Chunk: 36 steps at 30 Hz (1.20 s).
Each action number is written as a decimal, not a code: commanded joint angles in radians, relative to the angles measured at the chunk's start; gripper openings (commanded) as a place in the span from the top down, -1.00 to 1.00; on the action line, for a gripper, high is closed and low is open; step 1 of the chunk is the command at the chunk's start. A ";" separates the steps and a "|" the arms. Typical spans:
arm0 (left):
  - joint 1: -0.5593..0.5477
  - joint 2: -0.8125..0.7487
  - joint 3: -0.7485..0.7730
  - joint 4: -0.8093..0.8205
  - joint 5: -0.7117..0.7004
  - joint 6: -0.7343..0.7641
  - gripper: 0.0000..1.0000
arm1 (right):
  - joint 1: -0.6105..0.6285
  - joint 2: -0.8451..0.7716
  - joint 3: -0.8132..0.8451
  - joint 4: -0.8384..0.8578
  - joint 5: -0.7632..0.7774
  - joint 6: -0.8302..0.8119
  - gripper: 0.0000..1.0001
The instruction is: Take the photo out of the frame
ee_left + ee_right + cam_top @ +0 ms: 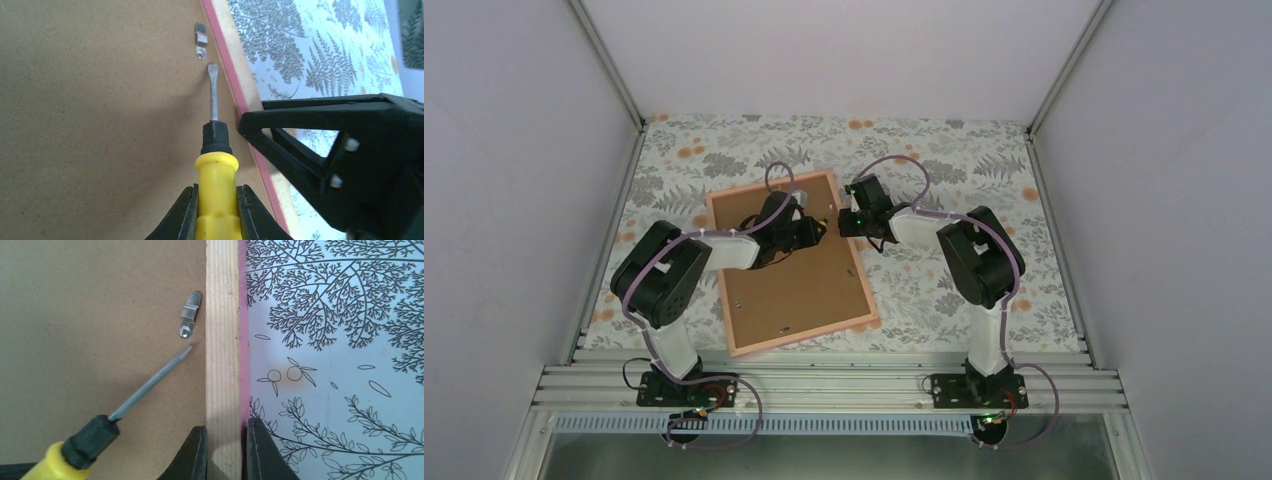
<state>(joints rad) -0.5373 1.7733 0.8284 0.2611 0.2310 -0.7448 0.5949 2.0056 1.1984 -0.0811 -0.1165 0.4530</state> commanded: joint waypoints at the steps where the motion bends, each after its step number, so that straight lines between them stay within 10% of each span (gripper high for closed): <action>1: -0.006 0.045 0.033 0.016 0.014 0.011 0.95 | 0.015 -0.010 -0.035 -0.059 -0.067 0.022 0.92; 36: -0.007 0.036 -0.006 0.015 -0.198 -0.153 0.95 | 0.014 -0.019 -0.055 -0.056 -0.065 0.046 0.92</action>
<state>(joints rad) -0.5598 1.8133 0.8444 0.2962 0.1478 -0.8459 0.5953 1.9999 1.1790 -0.0544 -0.1207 0.4614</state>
